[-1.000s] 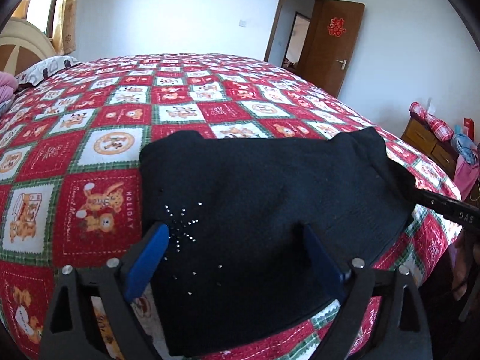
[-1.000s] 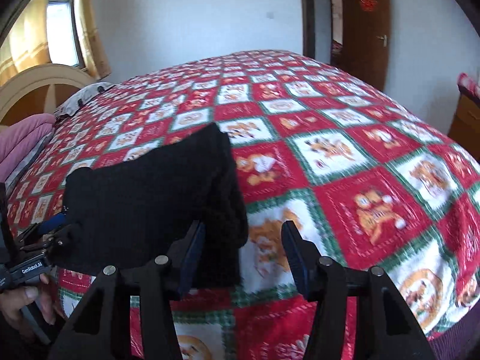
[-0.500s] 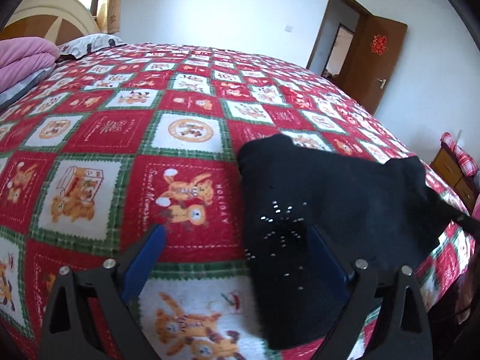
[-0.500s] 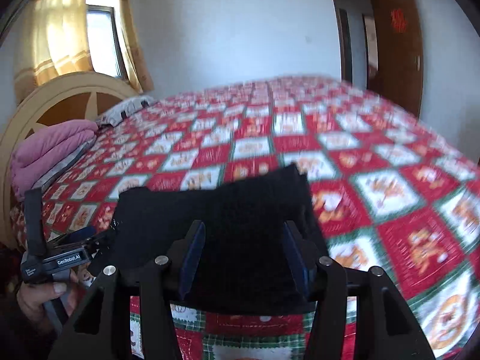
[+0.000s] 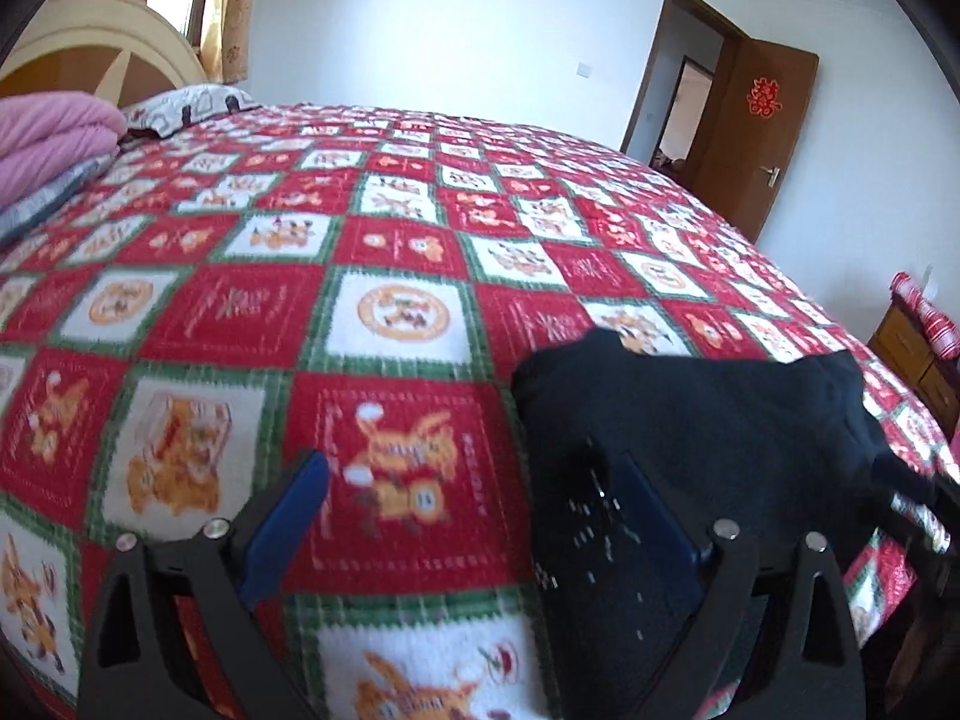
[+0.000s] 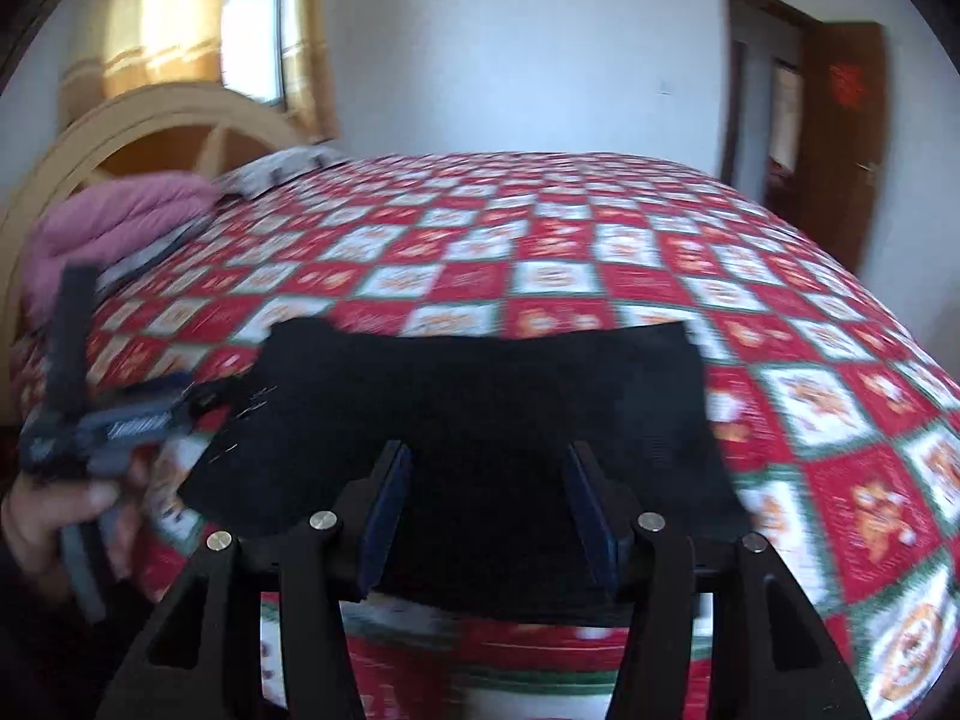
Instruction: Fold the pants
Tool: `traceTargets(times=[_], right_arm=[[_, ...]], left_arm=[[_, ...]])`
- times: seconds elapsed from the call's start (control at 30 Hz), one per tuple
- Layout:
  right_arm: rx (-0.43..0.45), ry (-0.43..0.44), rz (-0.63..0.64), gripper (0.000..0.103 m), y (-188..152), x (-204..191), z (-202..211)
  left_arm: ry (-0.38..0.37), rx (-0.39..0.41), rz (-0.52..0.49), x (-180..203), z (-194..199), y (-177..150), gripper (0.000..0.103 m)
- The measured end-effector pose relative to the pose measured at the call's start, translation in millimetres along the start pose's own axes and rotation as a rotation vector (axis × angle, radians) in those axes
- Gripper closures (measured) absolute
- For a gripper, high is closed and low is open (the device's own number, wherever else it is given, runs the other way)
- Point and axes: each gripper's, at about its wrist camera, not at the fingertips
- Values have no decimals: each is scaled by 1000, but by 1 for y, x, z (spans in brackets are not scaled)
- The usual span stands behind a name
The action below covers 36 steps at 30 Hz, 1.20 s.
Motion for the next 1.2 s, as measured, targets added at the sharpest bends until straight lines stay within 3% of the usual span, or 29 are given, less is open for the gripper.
traceTargets(times=[0.13, 0.23, 0.63, 0.77, 0.9, 1.2], right_arm=[[-89, 11, 104, 48, -15, -32, -31], [-161, -4, 115, 48, -29, -33, -46], [-164, 15, 131, 46, -35, -29, -45], [-119, 60, 52, 46, -27, -15, -27], [-34, 10, -26, 46, -16, 12, -7], [13, -79, -125, 46, -11, 46, 8]], left_arm=[[20, -15, -57, 9, -9, 4, 4], [25, -27, -78, 14, -15, 2, 2], [32, -52, -81, 13, -12, 2, 0], [4, -14, -70, 14, 6, 7, 0], [-17, -3, -100, 26, 12, 8, 0], [-38, -40, -151, 46, 8, -9, 0]])
Point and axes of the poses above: each gripper's, at about its wrist camera, not at the fingertips, and z roughly against the way its jaws point, x to its right, y to its top, and after that the axes turned 15 degrees about y, right-handed
